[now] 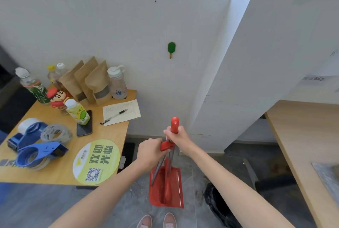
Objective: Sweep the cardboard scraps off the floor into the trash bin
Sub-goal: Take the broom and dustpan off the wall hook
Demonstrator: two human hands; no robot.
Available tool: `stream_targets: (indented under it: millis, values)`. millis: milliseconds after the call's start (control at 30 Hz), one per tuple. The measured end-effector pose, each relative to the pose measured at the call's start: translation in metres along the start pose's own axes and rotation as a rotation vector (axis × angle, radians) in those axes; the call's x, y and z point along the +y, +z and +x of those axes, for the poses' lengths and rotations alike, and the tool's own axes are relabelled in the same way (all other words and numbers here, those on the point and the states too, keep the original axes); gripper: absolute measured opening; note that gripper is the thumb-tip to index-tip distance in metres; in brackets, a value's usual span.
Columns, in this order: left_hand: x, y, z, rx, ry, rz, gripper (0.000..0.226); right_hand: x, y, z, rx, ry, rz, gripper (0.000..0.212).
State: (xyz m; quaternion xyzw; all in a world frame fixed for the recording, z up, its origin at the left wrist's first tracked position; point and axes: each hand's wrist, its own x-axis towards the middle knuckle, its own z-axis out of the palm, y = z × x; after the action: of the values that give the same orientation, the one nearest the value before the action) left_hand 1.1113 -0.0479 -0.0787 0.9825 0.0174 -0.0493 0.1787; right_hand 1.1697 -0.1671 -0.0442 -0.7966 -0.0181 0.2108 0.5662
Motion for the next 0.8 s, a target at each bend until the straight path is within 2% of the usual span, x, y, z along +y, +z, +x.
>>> stream_targets:
  millis: [333,467,633,700,800]
  values:
    - [-0.013,0.003,-0.025,-0.015,0.122,0.061,0.039,0.006,0.0,-0.027,-0.159,-0.094,-0.127,0.028]
    - [-0.052,0.004,-0.034,-0.006,-0.079,-0.104,0.038,0.007,-0.039,-0.022,-0.048,-0.093,-0.079,0.031]
    - [-0.033,-0.01,-0.026,0.014,-0.029,-0.069,0.032,0.006,-0.051,-0.018,0.036,-0.064,-0.056,0.034]
    - [-0.023,-0.009,-0.024,-0.014,-0.023,-0.056,0.033,0.008,-0.037,-0.021,-0.002,-0.066,-0.213,0.031]
    - [-0.022,0.001,-0.025,-0.063,-0.036,-0.082,0.037,0.004,-0.028,-0.031,0.02,-0.104,-0.737,0.033]
